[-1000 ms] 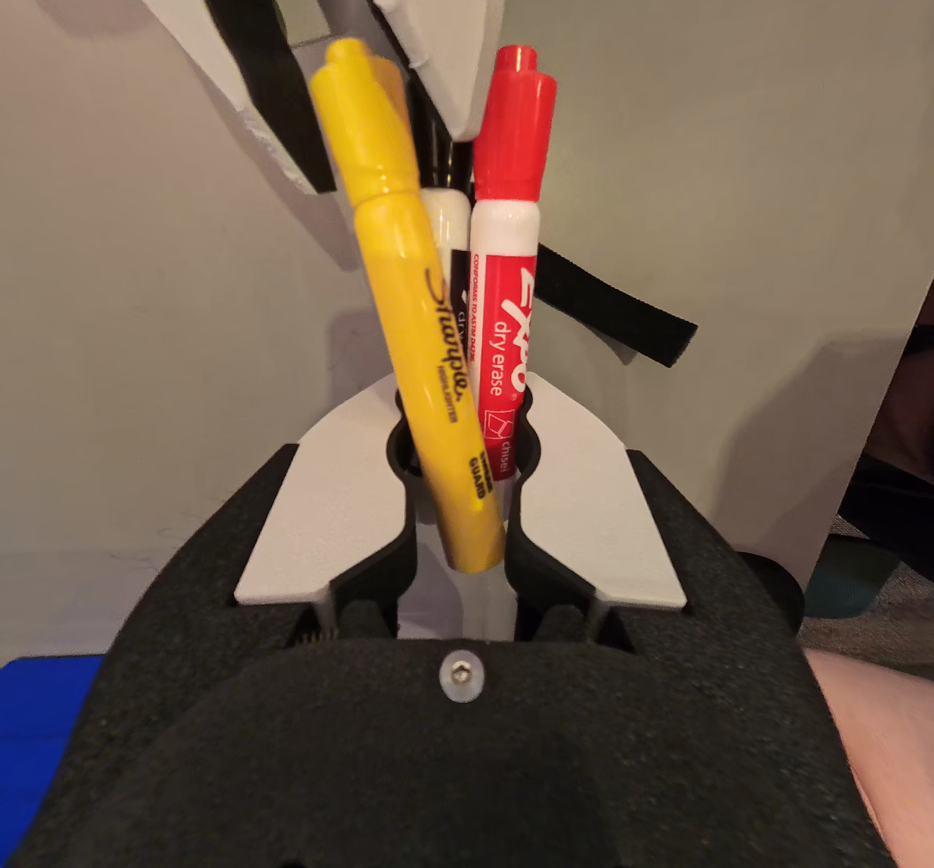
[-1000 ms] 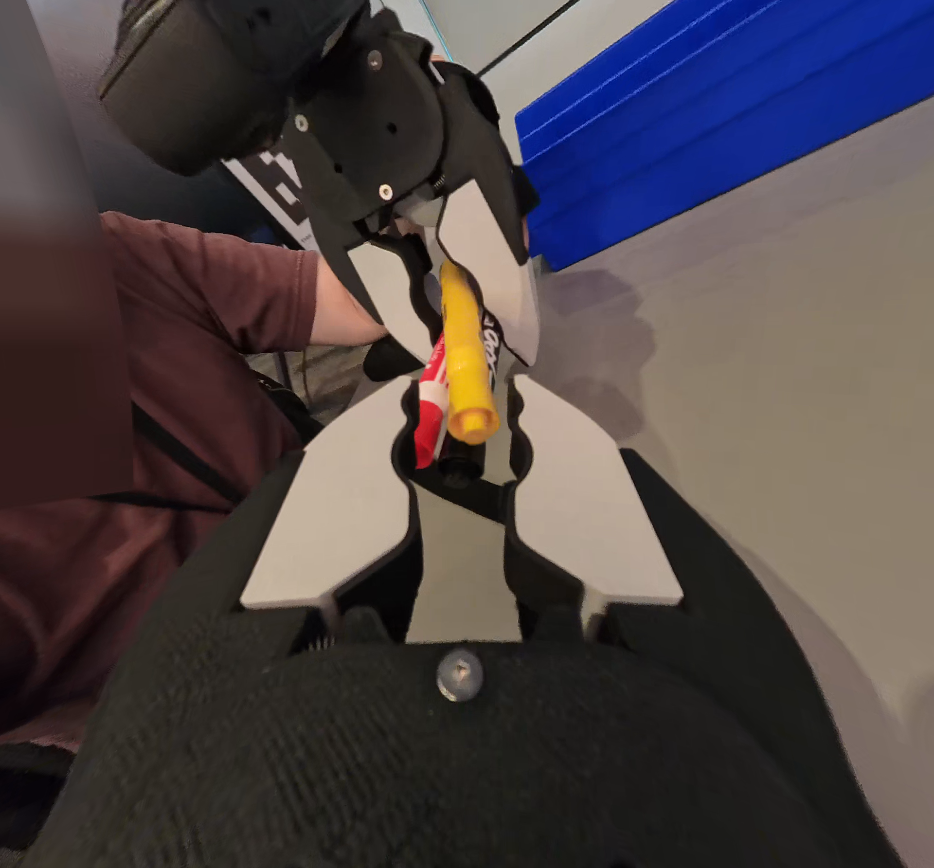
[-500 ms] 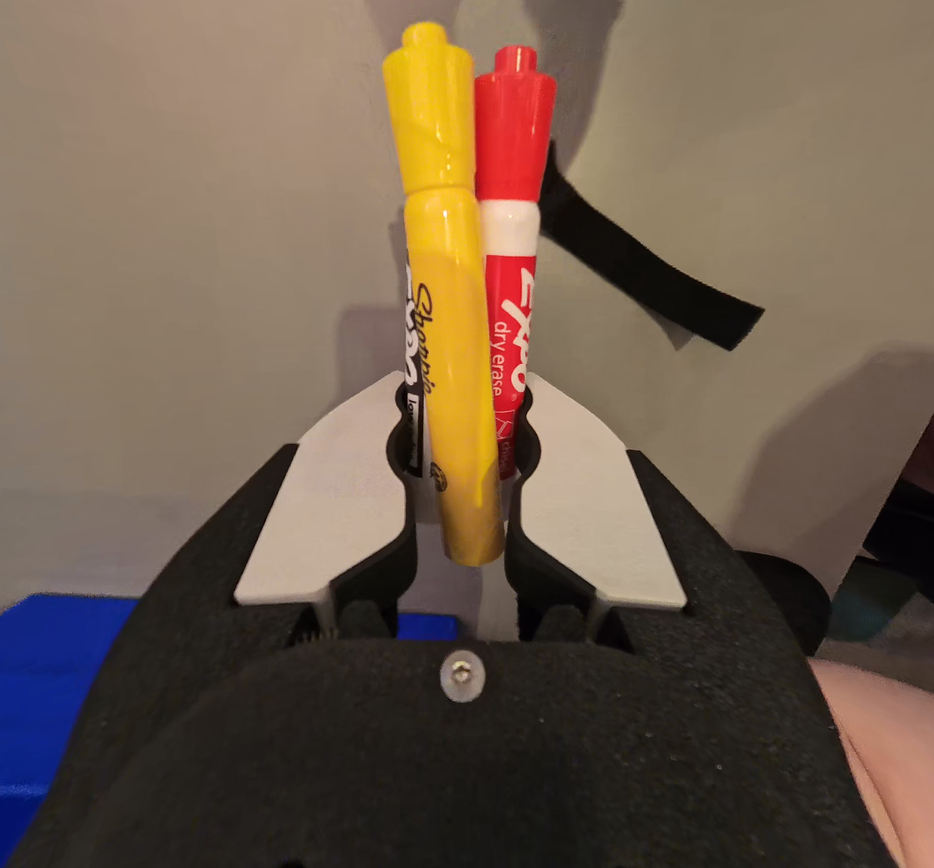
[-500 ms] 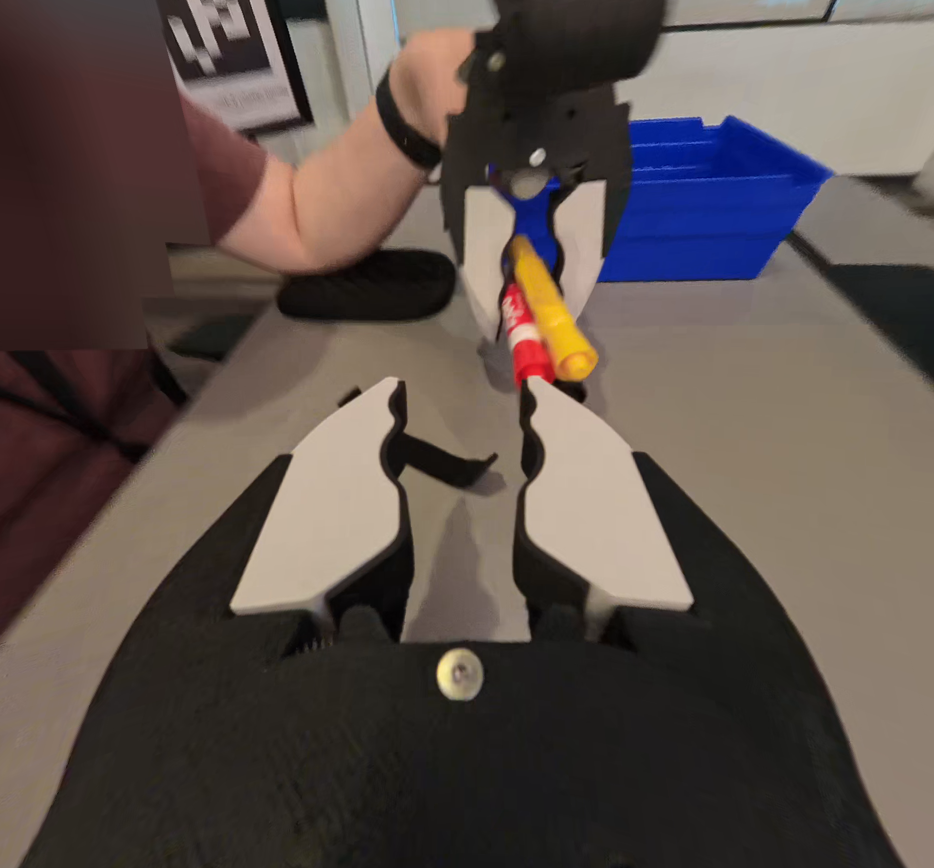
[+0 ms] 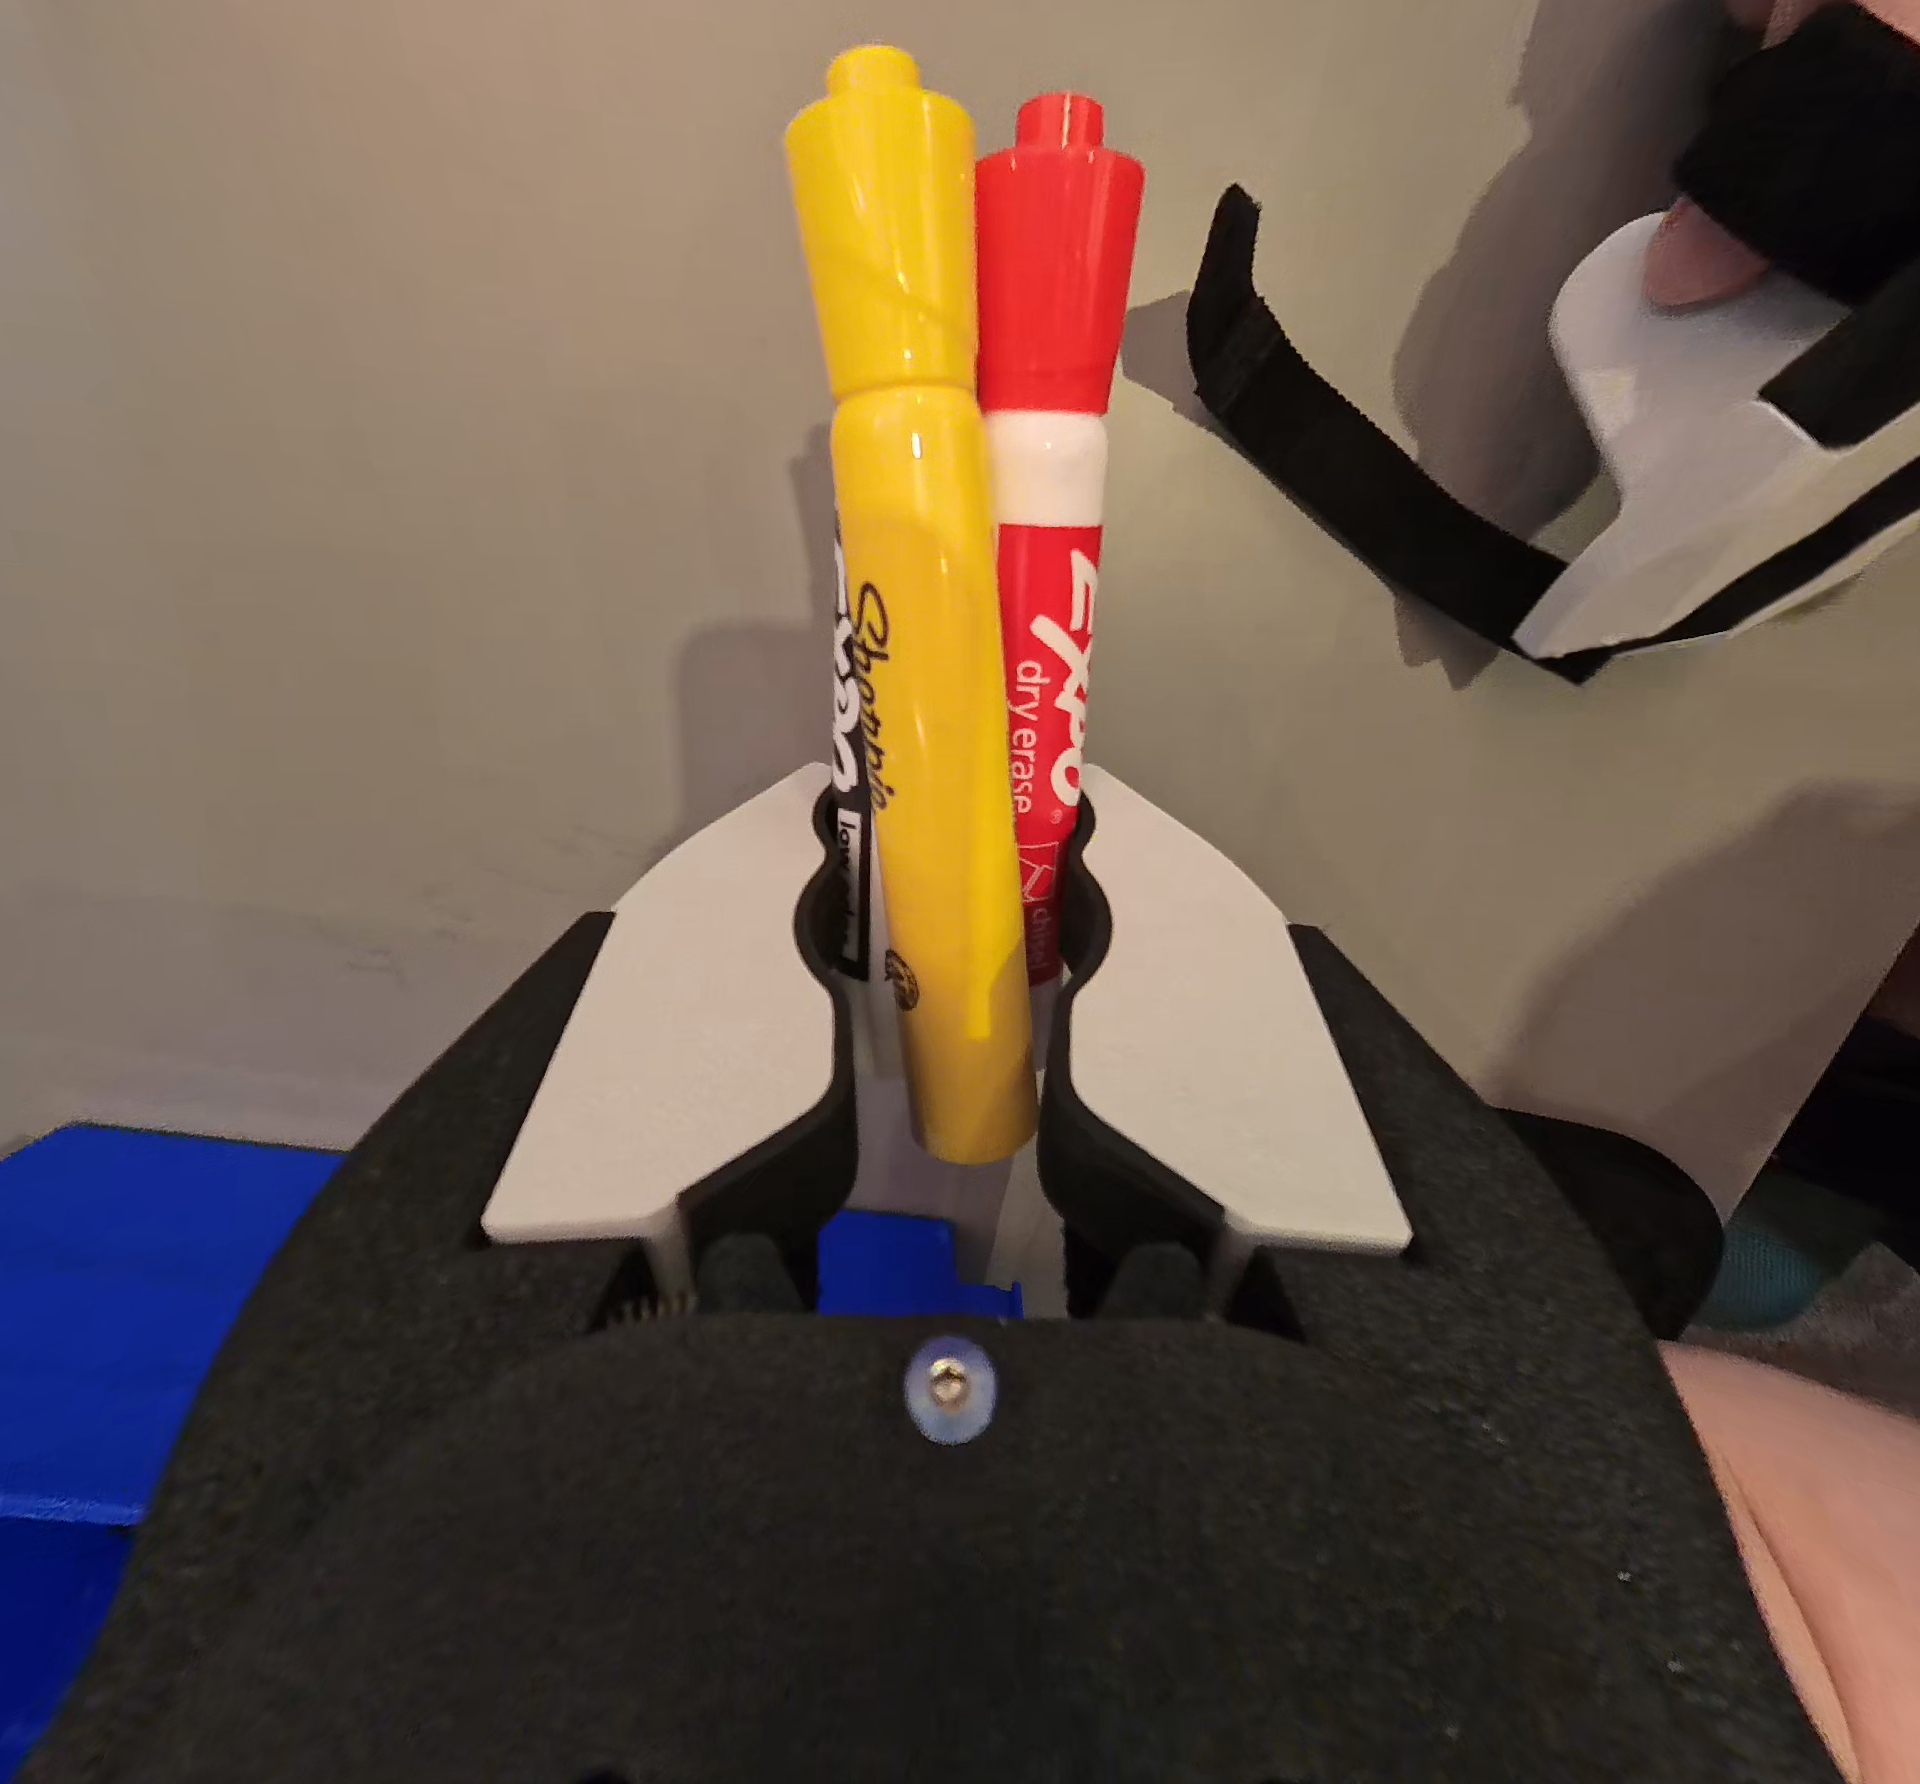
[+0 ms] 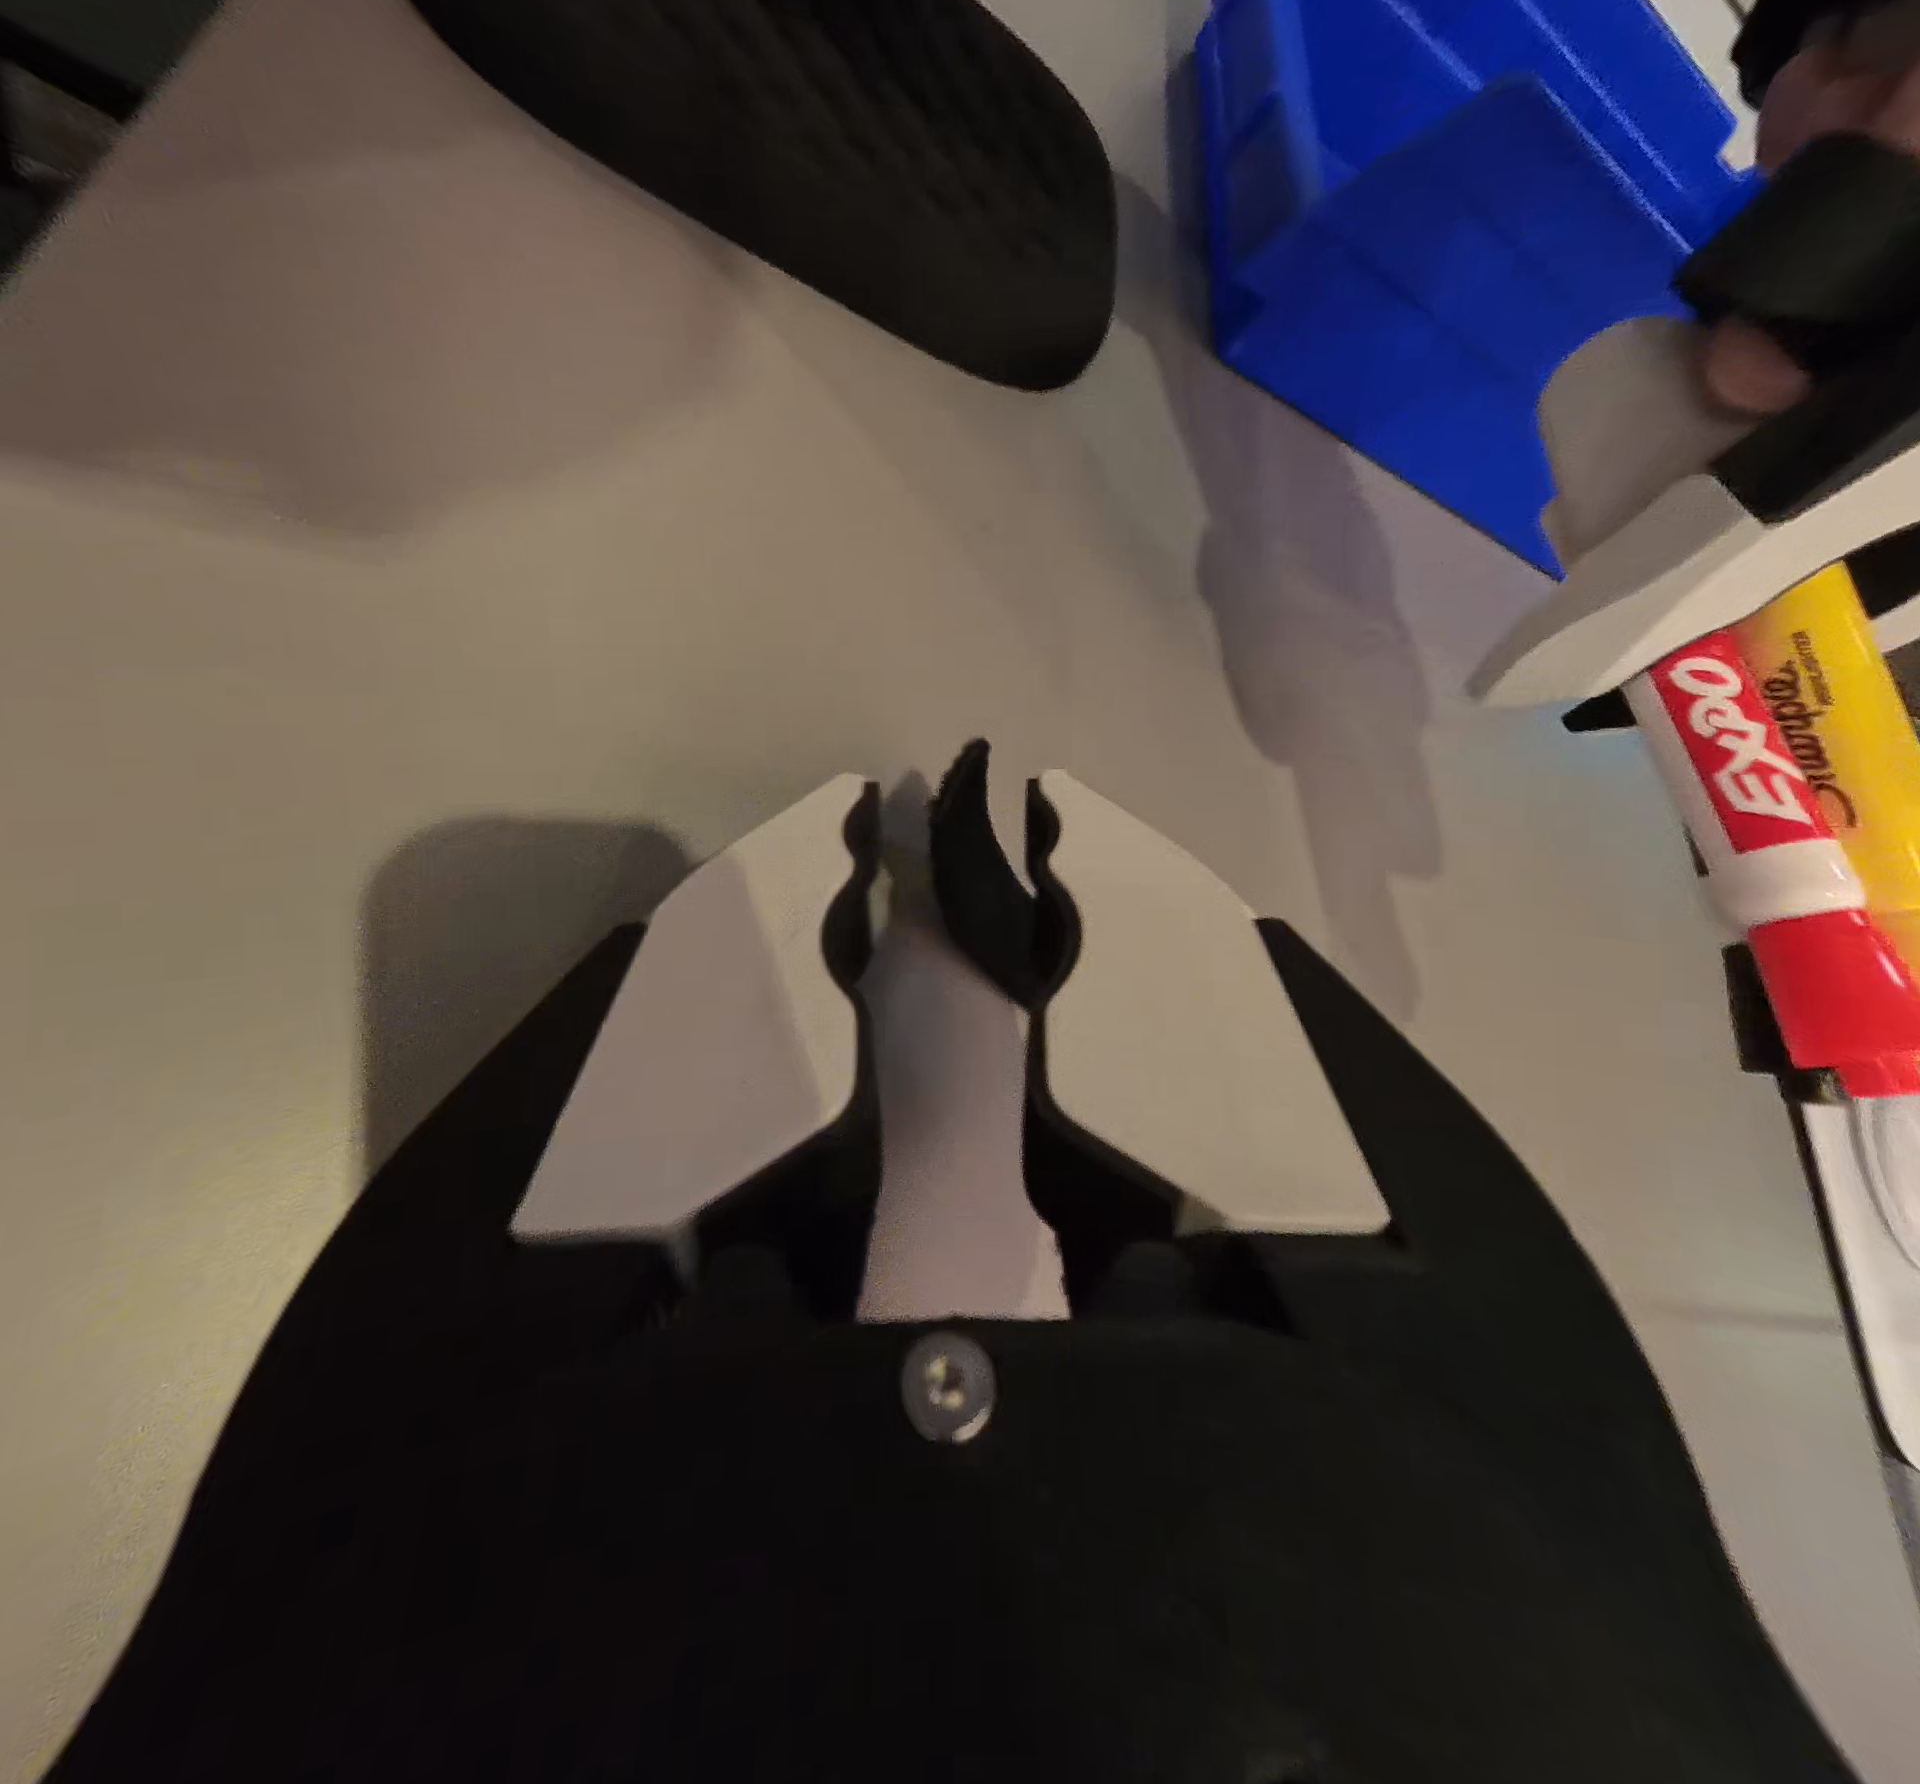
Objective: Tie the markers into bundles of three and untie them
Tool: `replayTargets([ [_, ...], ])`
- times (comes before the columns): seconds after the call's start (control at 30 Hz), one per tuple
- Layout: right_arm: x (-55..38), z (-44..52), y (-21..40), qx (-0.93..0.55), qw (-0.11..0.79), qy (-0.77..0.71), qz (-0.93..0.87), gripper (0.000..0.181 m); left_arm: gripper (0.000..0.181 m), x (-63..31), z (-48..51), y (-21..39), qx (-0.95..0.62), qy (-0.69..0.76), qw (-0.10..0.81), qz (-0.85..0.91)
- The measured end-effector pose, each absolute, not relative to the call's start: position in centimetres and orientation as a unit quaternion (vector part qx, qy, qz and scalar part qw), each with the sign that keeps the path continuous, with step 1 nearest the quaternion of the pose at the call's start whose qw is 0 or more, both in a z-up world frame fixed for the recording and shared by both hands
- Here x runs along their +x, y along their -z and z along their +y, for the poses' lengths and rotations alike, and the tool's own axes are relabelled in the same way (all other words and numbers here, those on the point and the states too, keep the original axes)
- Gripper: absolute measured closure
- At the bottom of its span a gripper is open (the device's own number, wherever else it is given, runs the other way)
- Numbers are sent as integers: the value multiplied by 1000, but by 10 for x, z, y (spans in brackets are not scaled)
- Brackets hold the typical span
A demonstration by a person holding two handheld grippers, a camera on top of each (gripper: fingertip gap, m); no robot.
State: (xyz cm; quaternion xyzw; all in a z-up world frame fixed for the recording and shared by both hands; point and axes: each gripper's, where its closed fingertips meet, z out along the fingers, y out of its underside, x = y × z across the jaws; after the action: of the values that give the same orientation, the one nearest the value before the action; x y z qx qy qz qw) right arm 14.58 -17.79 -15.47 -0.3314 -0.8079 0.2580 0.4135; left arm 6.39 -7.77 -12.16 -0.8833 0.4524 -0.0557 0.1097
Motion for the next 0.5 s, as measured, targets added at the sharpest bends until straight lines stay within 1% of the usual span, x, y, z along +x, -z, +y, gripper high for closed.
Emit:
replayTargets([
  [0.03, 145, -175, 158, -332, 413, -246, -812, 171, 143, 64, -78, 121, -883, 55, 110, 452],
  [0.07, 146, -174, 163, -335, 398, -240, -820, 178, 143, 64, -78, 121, -883, 57, 110, 453],
  [0.17, 148, -176, 154, -358, 360, -295, -809, 178, 143, 65, -78, 120, -881, 60, 116, 456],
  [0.23, 145, -175, 120, -405, 319, -393, -762, 178, 143, 66, -78, 121, -877, 61, 115, 463],
  [0.3, 140, -163, 78, -462, 237, -514, -682, 178, 143, 71, -82, 122, -870, 71, 110, 475],
  [0.37, 137, -139, 41, -486, 174, -610, -601, 178, 143, 78, -84, 122, -864, 87, 111, 483],
  [0.43, 132, -110, 24, -509, 139, -644, -554, 178, 143, 84, -89, 123, -859, 101, 103, 491],
  [0.5, 127, -90, 26, -534, 103, -641, -541, 178, 143, 88, -97, 126, -854, 120, 87, 498],
])
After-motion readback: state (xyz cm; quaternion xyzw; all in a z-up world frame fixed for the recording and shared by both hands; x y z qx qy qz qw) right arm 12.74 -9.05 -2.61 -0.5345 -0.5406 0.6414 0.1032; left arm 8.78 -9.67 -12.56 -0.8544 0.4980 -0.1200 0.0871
